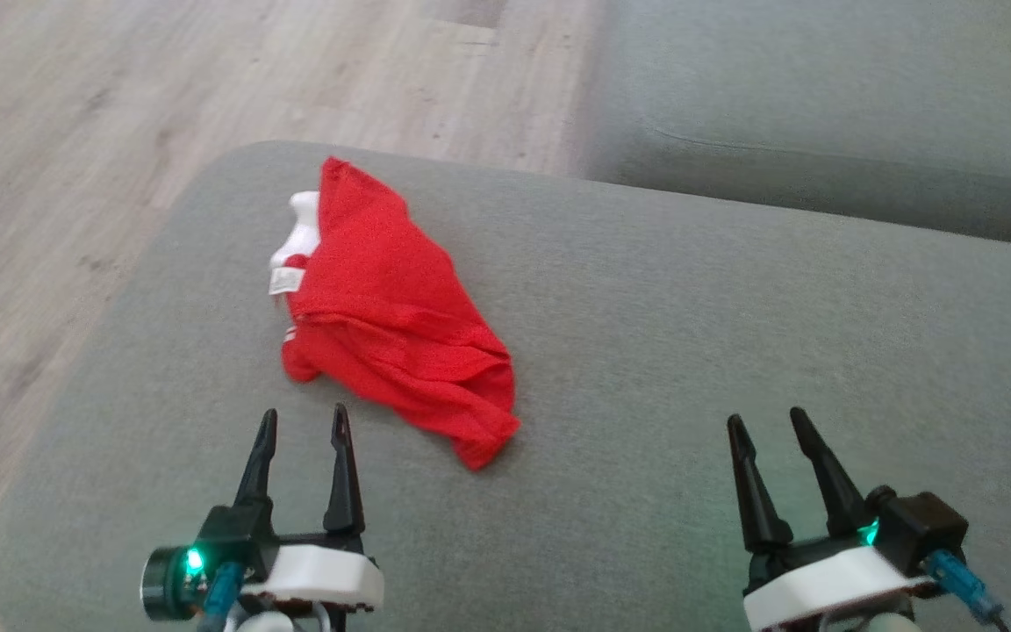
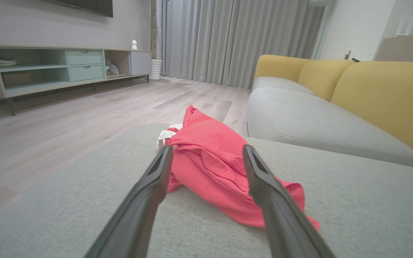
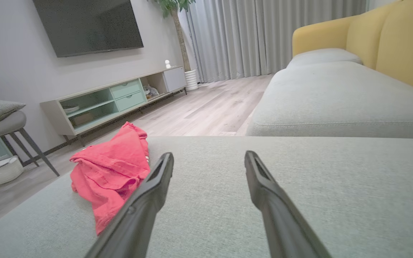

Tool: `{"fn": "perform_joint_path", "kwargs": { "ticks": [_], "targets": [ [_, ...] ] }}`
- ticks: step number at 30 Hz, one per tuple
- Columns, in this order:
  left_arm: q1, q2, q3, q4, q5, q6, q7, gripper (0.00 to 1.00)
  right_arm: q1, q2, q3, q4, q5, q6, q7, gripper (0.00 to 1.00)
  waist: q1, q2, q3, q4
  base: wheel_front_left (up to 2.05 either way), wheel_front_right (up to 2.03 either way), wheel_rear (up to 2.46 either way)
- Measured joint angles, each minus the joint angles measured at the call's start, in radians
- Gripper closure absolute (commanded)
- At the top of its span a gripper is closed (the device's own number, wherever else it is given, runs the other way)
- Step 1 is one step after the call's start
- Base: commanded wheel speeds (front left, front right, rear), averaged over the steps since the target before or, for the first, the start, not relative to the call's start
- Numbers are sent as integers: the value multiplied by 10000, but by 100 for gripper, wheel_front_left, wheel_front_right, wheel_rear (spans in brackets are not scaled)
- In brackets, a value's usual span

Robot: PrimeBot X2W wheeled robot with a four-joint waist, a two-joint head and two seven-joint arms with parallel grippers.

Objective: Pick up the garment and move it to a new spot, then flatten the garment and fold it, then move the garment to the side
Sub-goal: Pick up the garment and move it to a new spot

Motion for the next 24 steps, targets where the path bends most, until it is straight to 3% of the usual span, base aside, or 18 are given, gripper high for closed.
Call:
{"fn": "perform_joint_path", "kwargs": {
  "ticks": [11,19,24],
  "targets": [
    [39,4,261,0,150,-84,0,0,75,2,263,-67,153,0,0,0,0,0,-55,912,0,0,0],
    [167,8,604,-6,174,-102,0,0,72,2,366,-94,146,0,0,0,0,0,22,869,0,0,0],
    [-54,107,849,127,299,-362,0,0,67,2,255,-92,19,0,0,0,-1,0,235,626,0,0,0]
  ]
}}
